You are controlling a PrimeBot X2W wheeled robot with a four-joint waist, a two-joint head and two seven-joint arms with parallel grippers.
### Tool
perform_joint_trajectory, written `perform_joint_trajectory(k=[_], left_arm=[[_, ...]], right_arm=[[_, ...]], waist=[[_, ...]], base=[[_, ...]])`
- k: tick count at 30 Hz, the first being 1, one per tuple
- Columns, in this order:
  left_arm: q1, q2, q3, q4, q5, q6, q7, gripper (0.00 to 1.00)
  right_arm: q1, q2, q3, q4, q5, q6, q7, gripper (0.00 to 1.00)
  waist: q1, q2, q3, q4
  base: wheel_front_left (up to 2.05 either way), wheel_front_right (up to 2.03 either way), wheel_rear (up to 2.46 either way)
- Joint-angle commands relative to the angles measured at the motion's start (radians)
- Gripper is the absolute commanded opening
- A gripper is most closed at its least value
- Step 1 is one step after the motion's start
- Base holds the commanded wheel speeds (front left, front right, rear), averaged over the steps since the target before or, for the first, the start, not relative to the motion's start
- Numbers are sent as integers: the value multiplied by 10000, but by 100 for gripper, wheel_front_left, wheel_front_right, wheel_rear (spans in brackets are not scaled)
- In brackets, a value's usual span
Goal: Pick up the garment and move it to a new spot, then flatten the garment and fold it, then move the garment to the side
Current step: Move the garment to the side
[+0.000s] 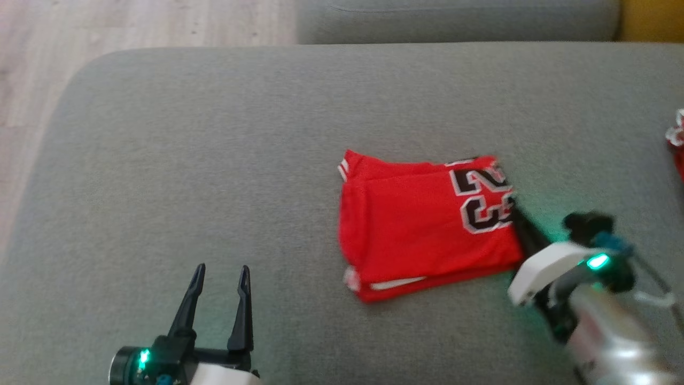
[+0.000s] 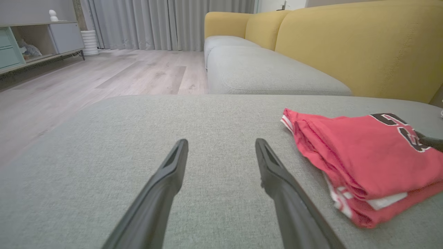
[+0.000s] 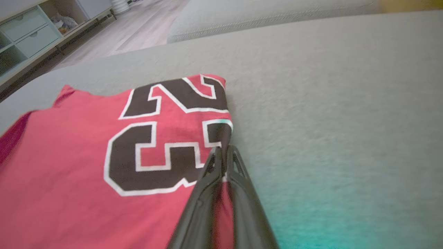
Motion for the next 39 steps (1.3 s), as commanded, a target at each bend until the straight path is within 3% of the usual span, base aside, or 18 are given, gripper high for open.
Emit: perform_joint_trajectory(k=[1, 4, 18, 25, 26, 27, 33, 36, 37, 39], left_arm=[[-473, -71, 425, -357, 101, -19, -97, 100], [-529, -114, 475, -377, 140, -51, -97, 100], [-1353, -370, 694, -421, 565, -356, -97, 100], [-1787, -508, 734, -316, 770, -532, -97, 100], [-1831, -530, 740, -271, 785, -565, -97, 100], [-1869, -552, 747, -206, 788, -601, -97, 100], [-1720, -756, 1096, 18, 617, -589, -97, 100], [-1444, -848, 1213, 171, 446, -646, -97, 100], [-1200, -894, 1288, 277, 345, -648, -97, 100], [-957, -938, 1348, 377, 262, -618, -97, 100]], right_arm=[[-564, -460, 78, -150, 117, 65, -248, 0], [-798, -868, -33, -103, 149, 65, -356, 0], [-2408, -4728, -1429, -198, -267, 65, -537, 0], [-3009, -6082, -2361, -80, -563, 65, -96, 0], [-3006, -6161, -2497, 100, -634, 65, 112, 55], [-2982, -6198, -2579, 239, -761, 65, 248, 100], [-2297, -5497, -2956, 693, -1433, 65, 137, 100], [-1530, -4648, -2984, 652, -1607, 65, -140, 100], [-935, -4020, -2954, 479, -1662, 65, -293, 100], [-289, -3359, -2865, 162, -1704, 65, -398, 100]], waist=[[0, 0, 142, -270], [0, 0, 247, -461], [0, 0, 1595, -1430], [0, 0, 2117, -1594], [0, 0, 2098, -1584], [0, 0, 2039, -1566], [0, 0, 990, -1483], [0, 0, 237, -1414], [0, 0, -290, -1370], [0, 0, -827, -1300]], base=[[0, 0, 0], [0, 0, 0], [0, 0, 0], [0, 0, 0], [0, 0, 0], [0, 0, 0], [0, 0, 0], [0, 0, 0], [0, 0, 0], [0, 0, 0]])
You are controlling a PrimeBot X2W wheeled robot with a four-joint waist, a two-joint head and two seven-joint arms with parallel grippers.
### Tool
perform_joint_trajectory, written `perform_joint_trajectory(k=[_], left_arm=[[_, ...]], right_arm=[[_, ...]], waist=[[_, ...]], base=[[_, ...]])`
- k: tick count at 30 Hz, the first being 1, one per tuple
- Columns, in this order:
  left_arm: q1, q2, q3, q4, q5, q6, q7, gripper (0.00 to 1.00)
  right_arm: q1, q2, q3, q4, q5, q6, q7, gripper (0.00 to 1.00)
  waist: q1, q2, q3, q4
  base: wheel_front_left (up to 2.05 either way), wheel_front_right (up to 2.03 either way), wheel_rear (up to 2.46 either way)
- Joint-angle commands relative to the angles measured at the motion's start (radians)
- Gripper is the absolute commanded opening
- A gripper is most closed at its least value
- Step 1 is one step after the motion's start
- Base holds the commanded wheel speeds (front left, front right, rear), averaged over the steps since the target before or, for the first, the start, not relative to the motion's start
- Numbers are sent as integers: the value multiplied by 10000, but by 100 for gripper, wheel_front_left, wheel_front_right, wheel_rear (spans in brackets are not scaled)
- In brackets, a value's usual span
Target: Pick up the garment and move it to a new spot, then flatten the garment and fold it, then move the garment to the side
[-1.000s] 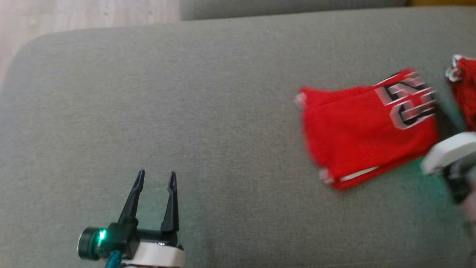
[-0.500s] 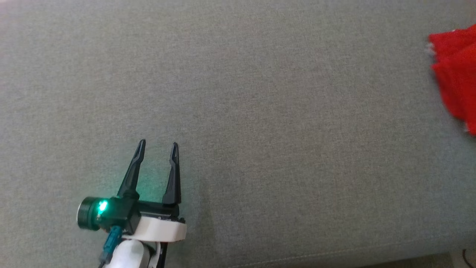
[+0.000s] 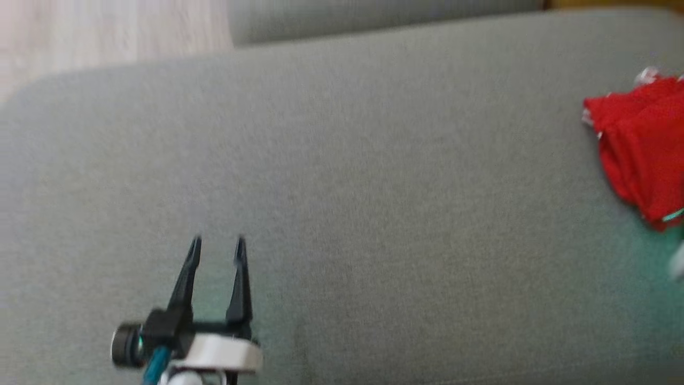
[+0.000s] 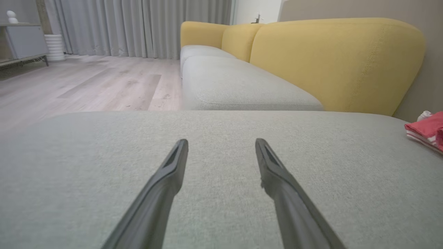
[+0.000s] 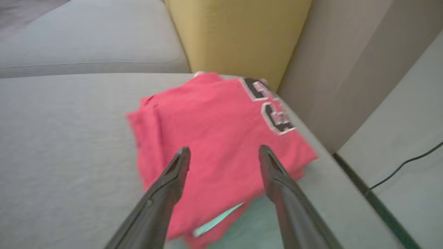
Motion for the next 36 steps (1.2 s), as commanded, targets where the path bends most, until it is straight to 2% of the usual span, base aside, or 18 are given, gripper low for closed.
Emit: perform_joint_trajectory(k=[1, 6, 7, 12, 17, 23, 30, 31, 36], left_arm=[[9, -55, 407, -181, -102, 16, -95, 100], [507, -101, 509, -115, -88, 104, -95, 100], [507, -101, 509, -115, -88, 104, -95, 100], [907, -80, 596, 114, -53, -74, -95, 100], [1187, -21, 824, 338, 83, -189, -95, 100], [1345, -69, 1060, 432, 248, -221, -95, 100], [1388, -126, 1135, 462, 543, -241, -95, 100], [1785, -48, 768, 776, 493, -229, 2, 0], [1949, -53, 803, 1372, 326, -279, 106, 0]], right_arm=[[421, 108, 211, -546, -107, 67, -189, 100], [2046, 1645, 569, -2250, -15, 67, -307, 100], [2046, 1645, 569, -2250, -15, 67, -307, 100], [3619, 2537, 823, -4820, -144, 67, -323, 100], [4942, 3360, 670, -6432, -656, 67, -325, 100], [5720, 3772, 703, -7116, -1133, 67, -326, 100], [5862, 3867, 675, -7261, -1263, 67, -326, 100], [6154, 3929, 506, -6850, -1165, 0, -188, 0], [6367, 3969, 518, -6268, -1005, -1, -131, 0]], waist=[[1, 0, -1143, 183], [1, 0, -1911, 373], [1, 0, -1911, 373], [1, 0, -2447, 605], [1, 0, -2780, 732], [1, 0, -2931, 720], [1, 0, -2956, 682], [1, 0, -2958, 682], [1, 0, -2940, 682]], base=[[0, 0, 0], [0, 0, 0], [0, 0, 0], [0, 0, 0], [0, 0, 0], [0, 0, 0], [0, 0, 0], [0, 0, 0], [0, 0, 0]])
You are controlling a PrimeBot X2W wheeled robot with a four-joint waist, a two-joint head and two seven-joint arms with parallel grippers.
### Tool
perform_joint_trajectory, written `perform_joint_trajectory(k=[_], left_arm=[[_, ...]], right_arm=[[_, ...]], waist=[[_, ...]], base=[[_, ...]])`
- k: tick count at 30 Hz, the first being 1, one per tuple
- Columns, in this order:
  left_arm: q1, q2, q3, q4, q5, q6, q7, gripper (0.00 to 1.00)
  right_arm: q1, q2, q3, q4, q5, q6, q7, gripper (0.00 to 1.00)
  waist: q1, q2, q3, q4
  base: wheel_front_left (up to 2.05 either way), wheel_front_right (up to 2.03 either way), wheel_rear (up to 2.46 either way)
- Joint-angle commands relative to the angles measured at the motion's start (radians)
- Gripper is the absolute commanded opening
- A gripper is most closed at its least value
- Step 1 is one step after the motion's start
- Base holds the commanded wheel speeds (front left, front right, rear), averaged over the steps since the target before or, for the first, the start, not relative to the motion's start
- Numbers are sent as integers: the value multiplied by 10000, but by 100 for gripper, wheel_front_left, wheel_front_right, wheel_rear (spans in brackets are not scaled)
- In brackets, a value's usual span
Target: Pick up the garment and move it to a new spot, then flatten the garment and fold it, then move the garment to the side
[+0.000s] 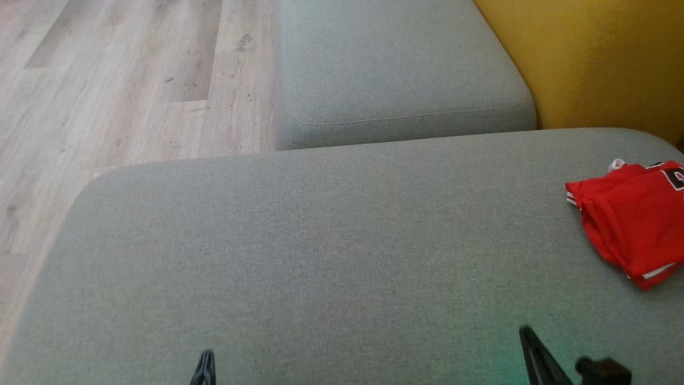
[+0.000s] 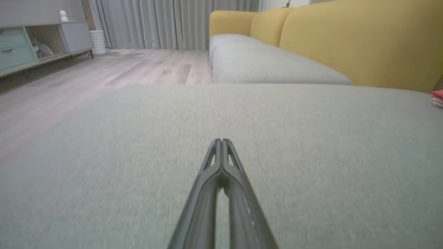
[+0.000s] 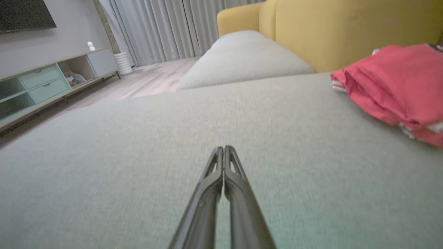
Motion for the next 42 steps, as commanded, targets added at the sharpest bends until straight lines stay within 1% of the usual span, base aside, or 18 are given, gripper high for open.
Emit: perform_joint_trajectory(k=[1, 42], left_arm=[[-296, -5, 91, -220, -232, -38, 83, 0], [-1165, -89, 1056, -539, -4777, -681, 1214, 0]], right_arm=[[-291, -7, -72, -267, 237, 1, 63, 0], [-1162, 196, -880, -590, 4716, 24, 1216, 0]], waist=[[1, -1, 26, 4], [1, -1, 586, 57]], base=[[0, 0, 0], [0, 0, 0]])
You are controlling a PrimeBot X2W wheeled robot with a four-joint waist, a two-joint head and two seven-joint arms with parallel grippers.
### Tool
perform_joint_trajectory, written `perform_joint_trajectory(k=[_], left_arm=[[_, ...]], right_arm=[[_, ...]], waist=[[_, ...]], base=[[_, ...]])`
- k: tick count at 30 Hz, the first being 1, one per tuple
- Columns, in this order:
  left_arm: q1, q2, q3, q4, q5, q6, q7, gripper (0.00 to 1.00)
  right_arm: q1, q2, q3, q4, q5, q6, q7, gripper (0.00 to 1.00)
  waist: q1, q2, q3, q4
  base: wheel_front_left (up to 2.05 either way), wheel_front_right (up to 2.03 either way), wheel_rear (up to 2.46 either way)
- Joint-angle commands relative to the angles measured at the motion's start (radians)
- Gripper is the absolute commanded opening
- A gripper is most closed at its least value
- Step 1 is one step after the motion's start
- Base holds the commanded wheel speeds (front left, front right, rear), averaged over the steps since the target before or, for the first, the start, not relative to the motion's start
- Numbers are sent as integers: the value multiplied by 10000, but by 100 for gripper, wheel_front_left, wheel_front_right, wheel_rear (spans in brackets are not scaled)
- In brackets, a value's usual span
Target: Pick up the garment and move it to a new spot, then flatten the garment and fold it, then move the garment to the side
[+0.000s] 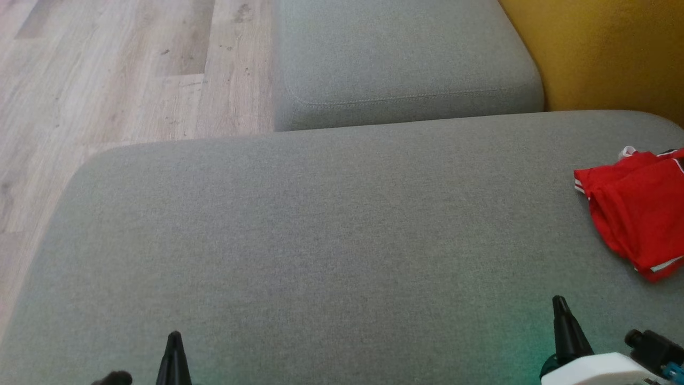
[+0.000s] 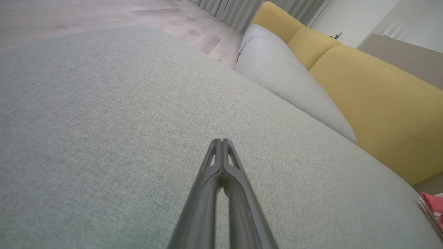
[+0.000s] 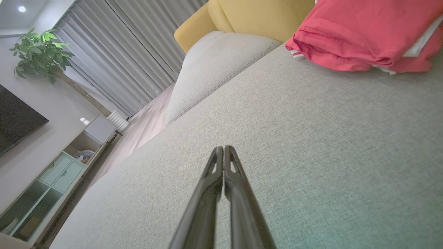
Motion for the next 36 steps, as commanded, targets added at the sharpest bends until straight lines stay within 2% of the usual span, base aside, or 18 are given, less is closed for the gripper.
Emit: perform_joint_trajectory(k=[1, 36], left_arm=[[-616, -16, 304, -372, -306, -79, 71, 0], [-1403, -89, 1175, -622, -4270, -642, 1081, 0]], right_arm=[[-578, 11, -45, -370, 329, 24, 98, 0], [-1344, 189, -753, -646, 4243, 43, 1106, 0]], waist=[[-1, 0, 23, 3], [-1, 0, 513, 49]], base=[[0, 0, 0], [0, 0, 0]])
